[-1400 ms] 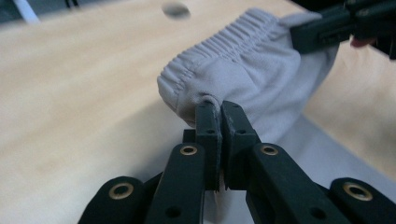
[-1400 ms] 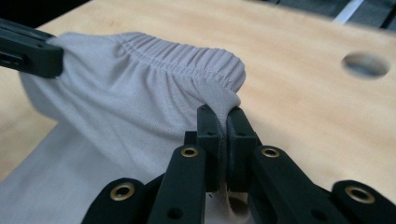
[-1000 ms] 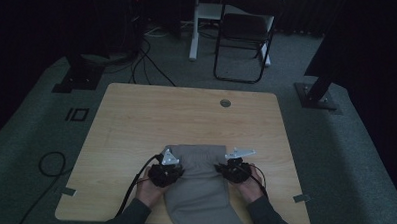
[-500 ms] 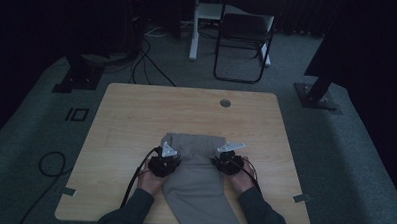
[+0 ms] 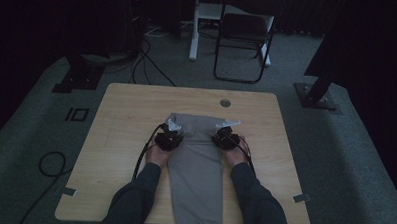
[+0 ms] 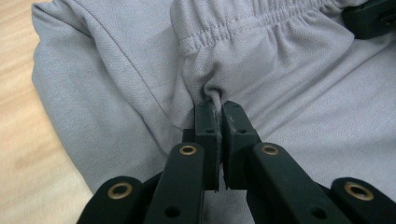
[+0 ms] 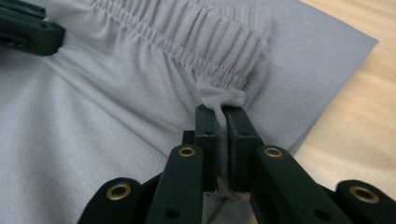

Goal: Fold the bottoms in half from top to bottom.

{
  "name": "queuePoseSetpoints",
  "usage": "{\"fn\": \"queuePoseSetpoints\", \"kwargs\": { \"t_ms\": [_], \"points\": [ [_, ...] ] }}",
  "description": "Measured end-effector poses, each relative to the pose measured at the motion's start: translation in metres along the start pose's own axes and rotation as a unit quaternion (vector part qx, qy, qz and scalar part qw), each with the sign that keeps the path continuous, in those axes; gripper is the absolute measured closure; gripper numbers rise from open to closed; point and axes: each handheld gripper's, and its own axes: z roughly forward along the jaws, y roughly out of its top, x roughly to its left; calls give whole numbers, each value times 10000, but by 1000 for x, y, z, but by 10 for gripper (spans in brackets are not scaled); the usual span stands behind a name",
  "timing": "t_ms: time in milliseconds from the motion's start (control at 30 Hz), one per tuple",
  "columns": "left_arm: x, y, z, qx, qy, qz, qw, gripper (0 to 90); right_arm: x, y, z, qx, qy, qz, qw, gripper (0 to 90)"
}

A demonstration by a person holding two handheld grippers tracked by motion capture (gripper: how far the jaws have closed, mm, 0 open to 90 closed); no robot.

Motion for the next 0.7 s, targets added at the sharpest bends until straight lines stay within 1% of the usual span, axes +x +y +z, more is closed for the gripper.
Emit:
{"fn": "queuePoseSetpoints", "kwargs": {
  "t_ms": [67, 200, 233, 333, 500, 633, 700],
  "points": [
    [1, 4, 4, -6, 17, -58, 10000, 863, -5, 6, 4, 23, -99, 51, 9999, 858],
    [3, 8, 9, -3, 26, -124, 9999, 863, -12, 12, 9, 33, -129, 224, 9997, 858],
    [3, 9, 9, -2, 19, -140, 9999, 862, -13, 12, 10, 26, -146, 228, 9996, 858],
    [4, 11, 11, 12, 31, -152, 9999, 862, -14, 13, 11, -3, -190, 243, 9995, 858],
    [6, 13, 12, 33, 37, -220, 9997, 862, -15, 16, 14, -14, -232, 353, 9991, 858],
    [8, 15, 14, 25, 23, -333, 9994, 862, -14, 18, 16, -18, -306, 365, 9989, 858],
    [9, 15, 14, 46, -4, -389, 9992, 860, -15, 18, 16, -27, -291, 407, 9987, 858]
  ]
}}
